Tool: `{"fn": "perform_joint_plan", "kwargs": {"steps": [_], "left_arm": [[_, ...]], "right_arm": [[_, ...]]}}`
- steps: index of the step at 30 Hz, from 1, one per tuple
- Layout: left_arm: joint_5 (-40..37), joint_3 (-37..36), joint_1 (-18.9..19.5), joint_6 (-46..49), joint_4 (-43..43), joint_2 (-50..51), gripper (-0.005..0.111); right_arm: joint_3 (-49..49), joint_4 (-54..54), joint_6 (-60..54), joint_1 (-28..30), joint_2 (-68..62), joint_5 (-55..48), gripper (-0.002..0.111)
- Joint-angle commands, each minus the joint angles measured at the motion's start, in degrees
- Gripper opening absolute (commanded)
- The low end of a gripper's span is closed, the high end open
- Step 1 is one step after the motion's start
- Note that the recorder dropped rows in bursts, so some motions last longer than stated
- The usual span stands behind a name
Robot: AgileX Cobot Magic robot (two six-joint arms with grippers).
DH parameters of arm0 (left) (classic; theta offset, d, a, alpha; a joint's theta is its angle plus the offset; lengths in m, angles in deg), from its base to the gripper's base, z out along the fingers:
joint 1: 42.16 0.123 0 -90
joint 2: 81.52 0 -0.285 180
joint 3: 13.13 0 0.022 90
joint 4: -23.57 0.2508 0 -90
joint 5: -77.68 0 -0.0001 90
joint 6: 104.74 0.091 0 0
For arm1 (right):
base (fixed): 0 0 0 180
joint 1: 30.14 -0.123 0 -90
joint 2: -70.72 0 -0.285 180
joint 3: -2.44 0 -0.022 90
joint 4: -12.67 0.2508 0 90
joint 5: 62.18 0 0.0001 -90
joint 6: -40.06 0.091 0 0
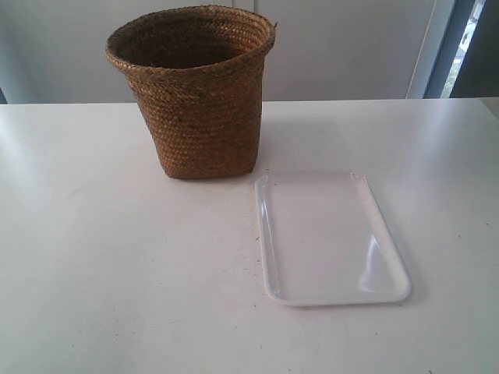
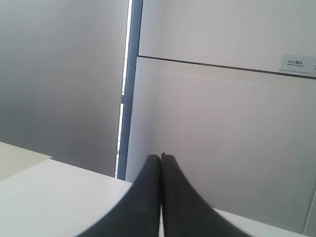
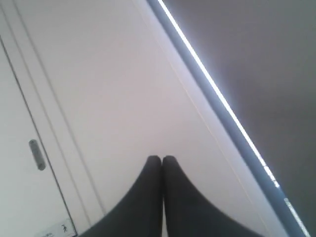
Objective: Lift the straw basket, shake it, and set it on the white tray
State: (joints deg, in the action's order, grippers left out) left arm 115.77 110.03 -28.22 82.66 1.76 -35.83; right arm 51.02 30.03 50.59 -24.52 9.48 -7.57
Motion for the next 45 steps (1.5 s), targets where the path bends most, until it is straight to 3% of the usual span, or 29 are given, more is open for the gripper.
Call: {"fn": "perform_joint_plan", "kwargs": {"steps": [1, 3, 6, 9, 12, 14, 17, 23, 26, 33, 37, 40, 45], "left_arm": [[0.1, 10.8, 0.2, -0.3, 0.5, 13.9, 0.000], [-5.0, 17.2, 0.2, -2.8, 5.0, 20.6, 0.000], [-18.6, 27.6, 0.0, -13.7, 18.5, 29.6, 0.000], [-39.9, 40.7, -2.0, -25.6, 29.9, 38.1, 0.000], [-56.4, 52.2, -4.1, -23.3, 31.0, 44.0, 0.000], [-61.7, 58.1, -5.1, -19.8, 29.8, 47.1, 0.000], [-62.0, 63.6, -5.4, -12.8, 20.6, 50.3, 0.000], [-66.8, 72.4, -5.4, 13.5, -12.5, 58.0, 0.000], [-70.6, 76.6, -5.5, 20.7, -20.8, 62.5, 0.000], [-72.4, 85.1, -5.7, 17.7, -21.2, 69.1, 0.000], [-72.7, 87.7, -7.6, 18.8, -20.9, 69.7, 0.002], [-72.1, 87.8, -9.7, 23.9, -20.5, 69.8, 0.015], [-69.9, 87.7, -11.5, 25.5, -20.1, 71.3, 0.050]], "right_arm": [[-14.5, -11.2, 2.2, 0.1, -12.1, -9.2, 0.001], [-23.1, -16.1, 4.8, 0.1, -16.3, -20.5, 0.001], [-34.8, -27.9, 12.0, -0.3, -22.2, -42.8, 0.000], [-43.7, -30.8, 15.4, -1.6, -27.3, -58.1, 0.000], [-48.5, -30.8, 14.5, -3.9, -30.3, -64.7, 0.000], [-50.6, -30.7, 10.5, -5.6, -31.3, -67.3, 0.000], [-52.4, -29.5, 5.7, -8.5, -33.0, -69.5, 0.000], [-55.6, -25.4, 4.7, -9.6, -38.4, -71.2, 0.000], [-57.4, -24.8, 4.4, -9.6, -41.3, -71.4, 0.000], [-60.6, -11.3, -0.9, -9.6, -45.3, -73.4, 0.000], [-61.0, 6.1, -14.0, -10.1, -46.0, -76.0, 0.010], [-61.0, 15.2, -23.1, -10.4, -46.1, -77.7, 0.024], [-61.0, 24.8, -29.1, -11.1, -46.1, -78.1, 0.052]]}}
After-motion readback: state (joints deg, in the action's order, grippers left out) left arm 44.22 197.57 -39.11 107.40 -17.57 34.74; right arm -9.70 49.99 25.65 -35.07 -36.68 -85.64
